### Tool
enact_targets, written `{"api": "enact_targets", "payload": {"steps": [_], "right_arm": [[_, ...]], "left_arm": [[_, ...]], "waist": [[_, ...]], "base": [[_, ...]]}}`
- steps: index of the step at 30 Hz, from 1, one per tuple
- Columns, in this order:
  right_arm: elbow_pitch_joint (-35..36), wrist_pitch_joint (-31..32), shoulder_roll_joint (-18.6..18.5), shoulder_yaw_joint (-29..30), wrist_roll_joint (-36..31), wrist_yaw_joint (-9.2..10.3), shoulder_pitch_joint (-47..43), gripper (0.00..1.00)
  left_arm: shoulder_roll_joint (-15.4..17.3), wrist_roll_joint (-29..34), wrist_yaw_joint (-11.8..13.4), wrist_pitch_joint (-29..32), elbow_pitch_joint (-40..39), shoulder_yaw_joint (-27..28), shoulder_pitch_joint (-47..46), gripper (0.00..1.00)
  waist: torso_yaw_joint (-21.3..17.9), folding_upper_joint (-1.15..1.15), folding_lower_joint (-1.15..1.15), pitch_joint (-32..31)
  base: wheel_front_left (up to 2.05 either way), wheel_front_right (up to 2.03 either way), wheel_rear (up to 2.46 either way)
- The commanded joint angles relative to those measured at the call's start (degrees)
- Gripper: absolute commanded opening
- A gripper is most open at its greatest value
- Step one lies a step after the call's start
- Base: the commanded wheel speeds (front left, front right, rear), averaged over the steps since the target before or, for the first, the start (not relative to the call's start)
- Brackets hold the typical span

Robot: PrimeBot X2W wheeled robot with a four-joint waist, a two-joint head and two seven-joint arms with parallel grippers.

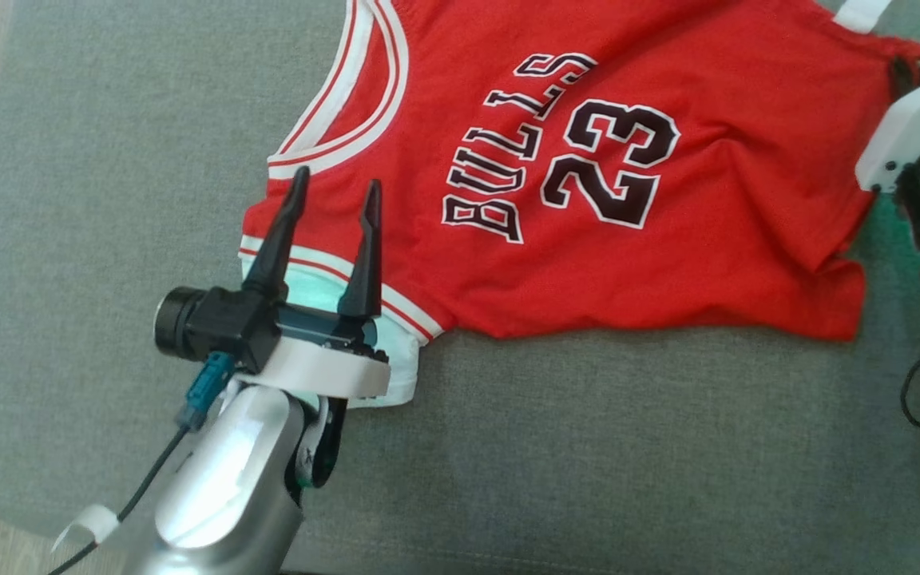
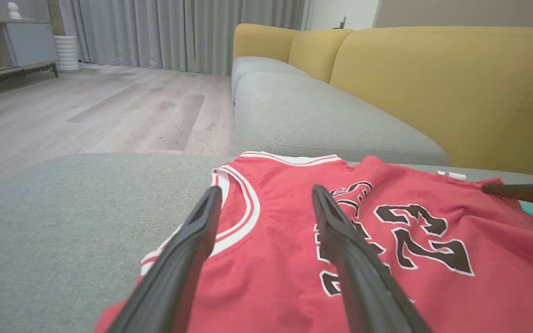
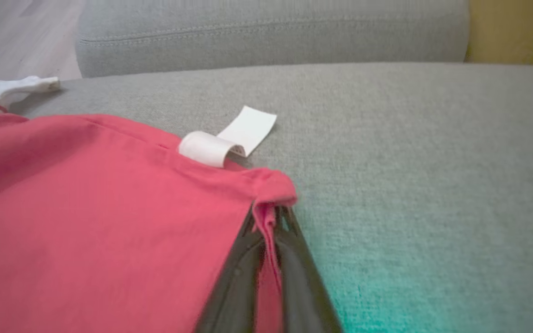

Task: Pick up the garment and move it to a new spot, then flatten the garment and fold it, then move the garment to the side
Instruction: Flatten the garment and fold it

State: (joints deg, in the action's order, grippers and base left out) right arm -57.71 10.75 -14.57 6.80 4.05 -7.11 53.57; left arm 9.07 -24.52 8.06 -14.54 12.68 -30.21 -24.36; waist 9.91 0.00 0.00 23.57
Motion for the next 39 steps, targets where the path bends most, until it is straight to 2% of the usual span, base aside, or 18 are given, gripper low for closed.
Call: {"api": "enact_targets", "payload": {"steps": [1,5,8,14,22,26,27,28,33,39], "right_arm": [[1.83,-2.00,-0.27,-2.18,0.50,-0.37,2.56,0.00],[3.16,-6.68,-1.69,-6.29,2.99,-0.37,5.30,0.00],[4.13,-9.74,-4.16,-8.18,4.56,-0.37,7.77,0.00],[3.51,-12.61,-7.37,-10.56,5.91,-0.37,13.59,0.00],[0.46,-15.63,-10.70,-13.22,4.35,-0.37,19.98,0.00],[-2.71,-14.97,-12.12,-14.35,1.68,-0.37,22.20,0.00],[-3.63,-14.69,-12.46,-14.54,0.69,-0.37,22.64,0.82],[-4.55,-14.47,-12.68,-14.46,-0.20,-0.37,23.05,1.00],[-6.98,-16.71,-11.85,-12.69,-1.87,-0.37,23.66,1.00],[-8.50,-23.23,-7.28,-10.07,-0.76,-0.37,20.83,1.00]], "left_arm": [[0.59,0.76,-0.15,-0.45,-1.47,2.71,-0.93,1.00],[0.22,1.17,-0.65,-0.45,-1.97,3.85,-0.74,1.00],[-0.45,1.80,-1.16,-0.45,-2.46,4.16,-0.97,1.00],[-1.69,2.84,-2.50,-0.46,-2.60,4.17,-0.54,1.00],[-3.49,3.48,-3.77,-0.46,-2.61,5.10,-0.23,1.00],[-4.28,3.78,-4.40,-0.46,-2.66,5.71,0.11,1.00],[-4.46,3.87,-4.51,-0.46,-2.67,5.91,0.19,1.00],[-4.62,3.98,-4.59,-0.46,-2.70,6.12,0.28,1.00],[-5.11,4.47,-4.99,-0.46,-2.56,6.91,0.59,1.00],[-5.13,5.82,-5.66,-0.46,-2.23,9.00,1.26,1.00]], "waist": [[-0.34,0.00,0.00,-0.24],[-0.73,0.00,0.00,-0.64],[-0.27,0.00,0.00,-0.72],[1.89,0.00,0.00,0.05],[6.24,0.00,0.00,1.79],[7.97,0.00,0.00,2.29],[8.24,0.00,0.00,2.34],[8.41,0.00,0.00,2.36],[8.39,0.00,0.00,1.82],[4.93,0.00,0.00,-1.54]], "base": [[0.00,0.00,0.00],[0.00,0.00,0.00],[0.00,0.00,0.00],[0.00,0.00,0.00],[0.00,0.00,0.00],[0.00,0.00,0.00],[0.00,0.00,0.00],[0.00,0.00,0.00],[0.00,0.00,0.00],[0.00,0.00,0.00]]}}
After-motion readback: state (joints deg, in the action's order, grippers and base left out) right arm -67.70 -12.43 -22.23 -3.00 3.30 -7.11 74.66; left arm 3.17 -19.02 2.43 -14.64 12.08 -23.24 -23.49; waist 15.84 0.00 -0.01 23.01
